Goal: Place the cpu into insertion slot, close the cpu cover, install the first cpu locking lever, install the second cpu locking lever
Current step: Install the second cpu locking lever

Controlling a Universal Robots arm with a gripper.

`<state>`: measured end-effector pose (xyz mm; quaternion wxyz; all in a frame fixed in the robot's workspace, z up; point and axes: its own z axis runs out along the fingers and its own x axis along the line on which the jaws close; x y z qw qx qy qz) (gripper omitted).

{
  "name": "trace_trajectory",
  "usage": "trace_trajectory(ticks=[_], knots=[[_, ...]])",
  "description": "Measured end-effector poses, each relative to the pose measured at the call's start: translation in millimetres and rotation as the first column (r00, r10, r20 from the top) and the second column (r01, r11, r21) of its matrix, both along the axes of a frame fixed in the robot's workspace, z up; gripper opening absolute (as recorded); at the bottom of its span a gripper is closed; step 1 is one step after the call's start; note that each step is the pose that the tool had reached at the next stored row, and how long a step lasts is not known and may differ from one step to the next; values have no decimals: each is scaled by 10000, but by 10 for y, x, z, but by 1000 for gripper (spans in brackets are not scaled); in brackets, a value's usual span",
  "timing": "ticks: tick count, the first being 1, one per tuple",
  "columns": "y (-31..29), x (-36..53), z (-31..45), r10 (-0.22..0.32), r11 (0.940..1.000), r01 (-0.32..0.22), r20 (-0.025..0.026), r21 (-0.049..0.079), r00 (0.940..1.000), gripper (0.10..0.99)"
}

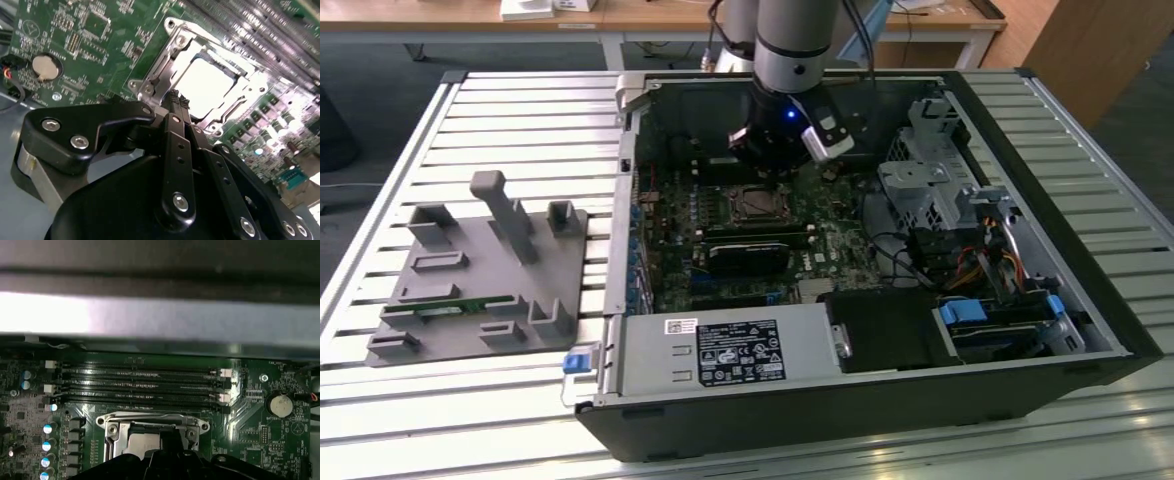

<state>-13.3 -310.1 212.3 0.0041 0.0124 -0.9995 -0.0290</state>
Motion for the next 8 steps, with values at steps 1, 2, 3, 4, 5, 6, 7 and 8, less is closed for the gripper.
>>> trace_trajectory(ticks=[1, 2, 3, 4, 5, 6, 7, 8], knots=[[-17, -1, 0, 1, 10000, -1, 1, 0, 10000, 106], [-32, -3, 0, 1, 10000, -1, 6, 1, 10000, 106], [-43, -5, 1, 1, 10000, -1, 16, 4, 10000, 106], [-51, -8, 7, 0, 10000, 0, 21, 3, 10000, 106], [-54, -8, 21, 0, 10000, 0, 22, 4, 10000, 106], [-55, -9, 40, 0, 10000, 0, 23, 6, 10000, 106], [-56, -9, 58, 0, 10000, 0, 24, 8, 10000, 106], [-58, -9, 82, 0, 10000, 0, 25, 9, 10000, 106]])
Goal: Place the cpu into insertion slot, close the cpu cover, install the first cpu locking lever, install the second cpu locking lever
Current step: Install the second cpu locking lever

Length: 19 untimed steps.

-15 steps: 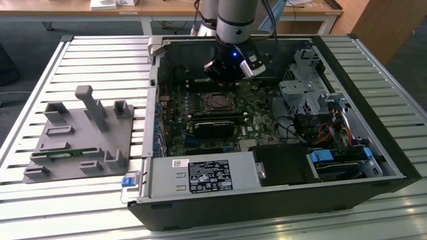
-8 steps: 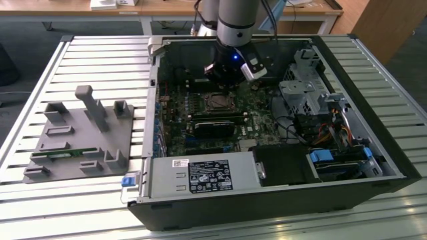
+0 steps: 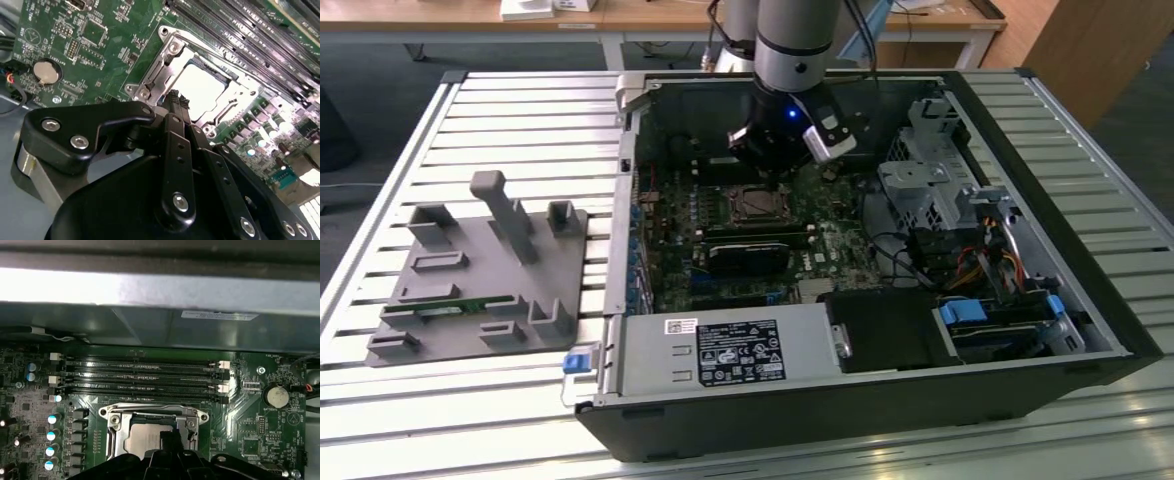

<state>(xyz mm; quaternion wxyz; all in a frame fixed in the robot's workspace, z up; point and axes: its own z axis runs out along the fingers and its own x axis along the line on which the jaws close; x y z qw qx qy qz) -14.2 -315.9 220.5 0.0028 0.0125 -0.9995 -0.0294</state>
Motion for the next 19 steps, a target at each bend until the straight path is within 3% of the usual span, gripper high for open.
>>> trace_trajectory(ticks=[8, 12, 15, 19], knots=[[-2, 0, 265, 0, 10000, 0, -1, -1, 10000, 106], [-34, -1, 274, 1, 10000, -1, -1, -1, 10000, 106], [-134, -3, 273, 0, 10000, 0, -1, 0, 10000, 106], [-222, -6, 264, 0, 10000, 0, -1, 0, 10000, 106]])
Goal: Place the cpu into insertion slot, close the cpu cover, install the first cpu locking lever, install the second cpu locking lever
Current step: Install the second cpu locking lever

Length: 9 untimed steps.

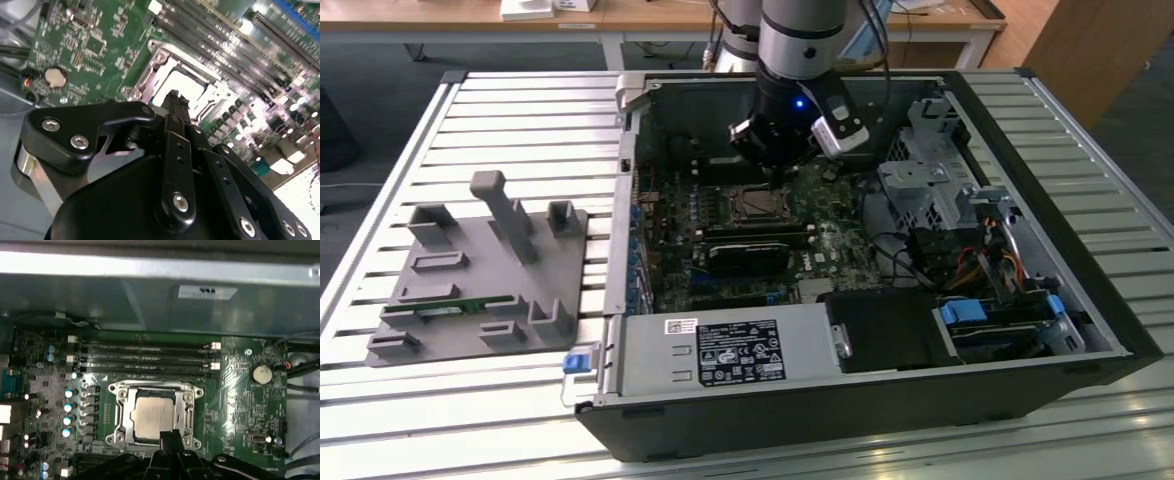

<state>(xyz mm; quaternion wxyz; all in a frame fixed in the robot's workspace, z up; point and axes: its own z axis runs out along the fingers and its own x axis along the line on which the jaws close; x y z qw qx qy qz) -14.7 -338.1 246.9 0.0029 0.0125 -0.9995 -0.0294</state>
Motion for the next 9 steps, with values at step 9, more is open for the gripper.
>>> trace_trajectory(ticks=[9], knots=[[-197, -3, -48, -1, 10000, 1, -3, 0, 10000, 106]])
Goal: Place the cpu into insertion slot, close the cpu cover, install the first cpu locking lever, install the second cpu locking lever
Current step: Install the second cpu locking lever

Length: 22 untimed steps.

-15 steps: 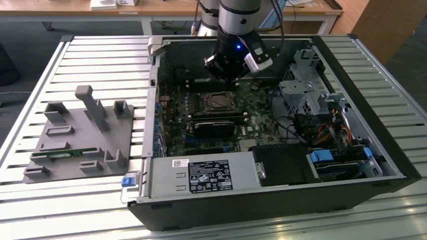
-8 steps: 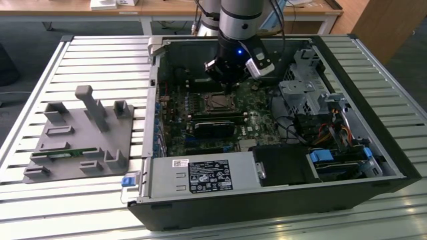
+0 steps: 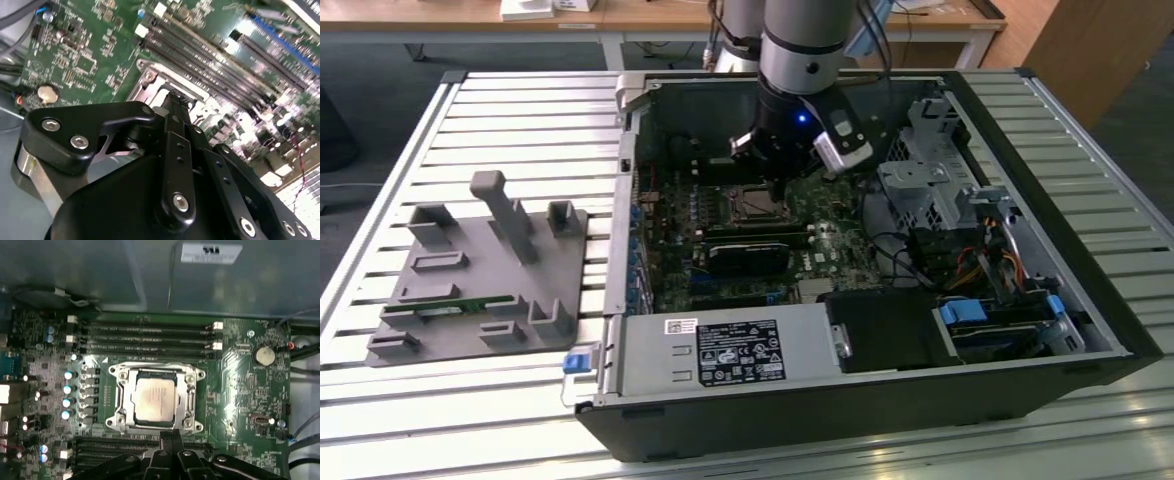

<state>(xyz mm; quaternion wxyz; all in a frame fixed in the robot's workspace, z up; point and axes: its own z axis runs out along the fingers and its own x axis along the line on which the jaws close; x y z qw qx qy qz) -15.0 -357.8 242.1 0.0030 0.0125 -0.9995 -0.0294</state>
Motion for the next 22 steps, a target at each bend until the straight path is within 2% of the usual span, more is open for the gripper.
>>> trace_trajectory(ticks=[6, 15, 20, 21, 22], knots=[[-96, -5, -34, 0, 10000, 0, -21, -1, 10000, 106], [-109, -318, -65, 1, 10000, -1, -20, 0, 10000, 106], [-110, -348, -145, 2, 10000, -2, -29, 4, 10000, 106], [-113, -350, -154, 3, 10000, -3, -30, 38, 10000, 106], [-120, -353, -155, 2, 9999, -2, -29, 168, 10000, 106]])
